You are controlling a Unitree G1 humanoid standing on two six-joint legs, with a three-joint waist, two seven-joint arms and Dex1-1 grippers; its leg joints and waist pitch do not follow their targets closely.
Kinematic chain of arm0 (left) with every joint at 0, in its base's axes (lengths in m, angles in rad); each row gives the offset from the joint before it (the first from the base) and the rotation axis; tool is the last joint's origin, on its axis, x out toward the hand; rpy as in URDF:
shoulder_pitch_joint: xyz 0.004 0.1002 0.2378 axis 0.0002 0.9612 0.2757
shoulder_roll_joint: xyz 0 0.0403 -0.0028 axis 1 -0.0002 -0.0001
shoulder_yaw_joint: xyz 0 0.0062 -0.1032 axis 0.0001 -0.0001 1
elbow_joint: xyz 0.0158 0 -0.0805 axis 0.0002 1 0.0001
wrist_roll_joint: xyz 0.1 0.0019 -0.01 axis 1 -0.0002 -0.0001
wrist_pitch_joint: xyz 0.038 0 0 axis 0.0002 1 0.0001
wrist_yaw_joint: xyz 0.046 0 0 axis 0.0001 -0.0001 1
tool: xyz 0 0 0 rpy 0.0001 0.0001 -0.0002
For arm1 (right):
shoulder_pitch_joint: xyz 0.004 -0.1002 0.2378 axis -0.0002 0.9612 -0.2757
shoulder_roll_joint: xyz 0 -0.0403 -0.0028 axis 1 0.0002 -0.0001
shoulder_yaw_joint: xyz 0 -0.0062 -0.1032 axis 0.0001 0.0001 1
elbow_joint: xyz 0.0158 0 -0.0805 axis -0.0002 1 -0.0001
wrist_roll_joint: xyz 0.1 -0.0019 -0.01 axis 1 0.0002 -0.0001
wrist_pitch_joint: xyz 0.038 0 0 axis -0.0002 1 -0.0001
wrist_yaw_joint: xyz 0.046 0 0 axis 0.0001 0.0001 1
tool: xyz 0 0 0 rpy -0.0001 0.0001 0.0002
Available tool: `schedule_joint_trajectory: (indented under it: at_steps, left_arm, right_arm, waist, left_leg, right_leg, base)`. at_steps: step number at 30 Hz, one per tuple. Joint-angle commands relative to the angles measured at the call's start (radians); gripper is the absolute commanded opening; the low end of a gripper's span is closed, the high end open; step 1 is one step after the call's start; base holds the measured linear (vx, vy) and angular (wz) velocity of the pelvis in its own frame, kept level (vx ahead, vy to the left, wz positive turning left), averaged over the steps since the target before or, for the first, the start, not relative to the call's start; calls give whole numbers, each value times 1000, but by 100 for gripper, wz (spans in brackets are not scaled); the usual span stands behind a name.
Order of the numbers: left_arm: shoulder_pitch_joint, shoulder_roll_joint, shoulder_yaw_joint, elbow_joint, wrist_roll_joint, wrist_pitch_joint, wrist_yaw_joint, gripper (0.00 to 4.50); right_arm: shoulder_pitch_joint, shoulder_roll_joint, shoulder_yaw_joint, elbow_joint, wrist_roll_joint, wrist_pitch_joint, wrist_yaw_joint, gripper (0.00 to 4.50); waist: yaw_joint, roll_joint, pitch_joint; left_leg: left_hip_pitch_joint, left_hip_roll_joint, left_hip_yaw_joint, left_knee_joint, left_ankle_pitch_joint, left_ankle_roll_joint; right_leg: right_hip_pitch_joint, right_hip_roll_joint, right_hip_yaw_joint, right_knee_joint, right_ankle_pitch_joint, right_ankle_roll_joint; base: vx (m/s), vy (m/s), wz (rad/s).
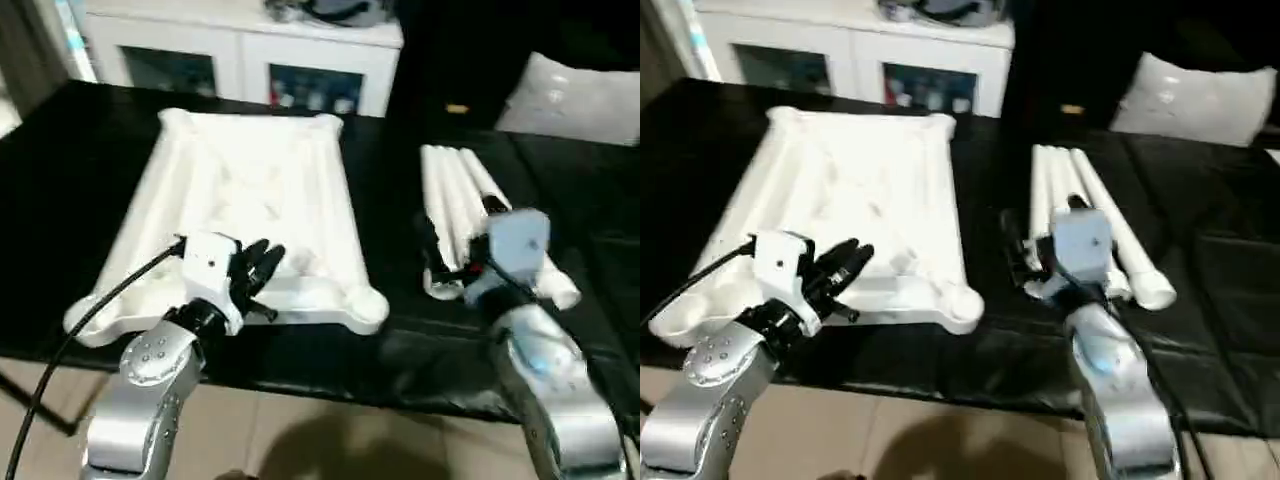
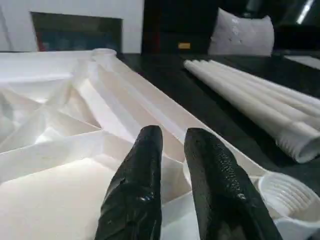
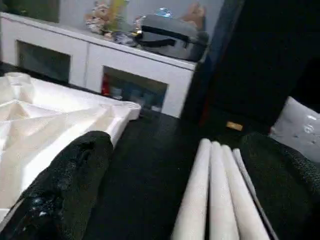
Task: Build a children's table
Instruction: Move table base
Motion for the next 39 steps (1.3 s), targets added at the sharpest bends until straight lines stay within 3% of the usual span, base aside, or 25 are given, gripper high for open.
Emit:
schedule_joint_trajectory:
  at_steps: [1,2,4,5,7,8,11,12,17,21,27,31,33,35,39]
  left_arm:
    - [12,13,-5,-44,-4,21,-17,98]
    - [23,29,-13,-70,-25,33,-41,98]
    - [34,43,-22,-90,-45,45,-66,98]
    - [42,65,-39,-103,-56,54,-98,98]
    - [45,90,-59,-110,-57,56,-128,98]
    - [47,105,-69,-111,-56,56,-144,98]
    - [51,132,-93,-125,-69,66,-178,98]
    - [51,141,-101,-132,-73,70,-188,98]
    - [53,165,-116,-149,-94,86,-215,98]
    - [72,188,-119,-154,-102,82,-235,98]
    - [82,198,-123,-150,-108,81,-240,98]
    - [86,202,-126,-155,-112,83,-238,98]
    - [89,201,-127,-159,-105,78,-233,98]
    - [92,180,-125,-163,-74,69,-185,98]
    - [87,128,-125,-163,-35,94,-86,98]
  right_arm:
    - [5,9,-15,2,-6,-36,-7,450]
    - [15,15,-18,2,6,-60,7,450]
    - [21,17,-17,-7,33,-51,32,450]
    - [24,15,-12,-20,81,-42,77,450]
    - [28,1,2,-41,138,-38,146,450]
    - [31,-13,17,-59,184,-30,205,450]
    - [40,-65,41,-84,242,3,306,450]
    - [45,-79,44,-90,266,10,339,450]
    - [61,-122,37,-111,355,42,443,450]
    - [68,-163,17,-137,436,80,506,450]
    - [76,-200,-1,-161,503,121,556,450]
    - [80,-213,-5,-167,513,132,560,450]
    - [77,-220,-3,-158,472,130,532,450]
    - [59,-184,-8,-114,379,98,436,450]
    - [53,-153,-2,-101,320,74,367,450]
  waist:
    - [-1,6,-48]
    - [0,12,-44]
    - [-1,12,-41]
    - [0,18,-37]
    - [1,16,-34]
    - [1,23,-29]
    - [1,22,-26]
    - [2,26,-25]
    - [4,26,-27]
    - [5,25,-32]
    - [6,23,-34]
    - [8,24,-35]
    - [8,25,-39]
    - [8,25,-38]
    - [5,22,-40]
  left_leg:
    - [26,63,-33,-69,-160,-10]
    - [27,64,-34,-71,-151,1]
    - [30,65,-32,-72,-165,6]
    - [32,67,-33,-75,-187,4]
    - [34,69,-33,-77,-219,-3]
    - [37,69,-33,-81,-262,-8]
    - [33,70,-35,-84,-269,-16]
    - [34,70,-34,-84,-274,-18]
    - [31,68,-33,-80,-247,-10]
    - [29,69,-32,-77,-191,13]
    - [32,69,-30,-75,-205,17]
    - [31,70,-31,-76,-193,14]
    - [30,69,-30,-72,-166,18]
    - [29,69,-30,-73,-157,16]
    - [30,69,-28,-70,-164,11]
  right_leg:
    - [12,-99,58,-86,65,-73]
    - [11,-99,55,-82,117,-84]
    - [12,-98,54,-82,132,-93]
    - [11,-99,54,-84,116,-97]
    - [9,-99,55,-87,71,-96]
    - [7,-99,56,-94,23,-95]
    - [11,-102,57,-96,-26,-96]
    - [9,-104,59,-100,-48,-101]
    - [12,-106,60,-100,-57,-122]
    - [16,-104,56,-94,24,-140]
    - [18,-107,57,-100,-26,-150]
    - [18,-107,55,-99,-29,-148]
    - [19,-107,55,-95,15,-153]
    - [18,-106,54,-94,25,-155]
    - [21,-107,55,-95,14,-163]
  base:
    - [0,0,0]
    - [0,0,0]
    - [0,0,0]
    - [0,0,0]
    - [0,0,0]
    - [0,0,0]
    - [0,0,0]
    - [0,0,0]
    - [0,0,0]
    - [0,0,0]
    - [0,0,0]
    - [0,0,0]
    - [0,0,0]
    - [0,0,0]
    - [0,0,0]
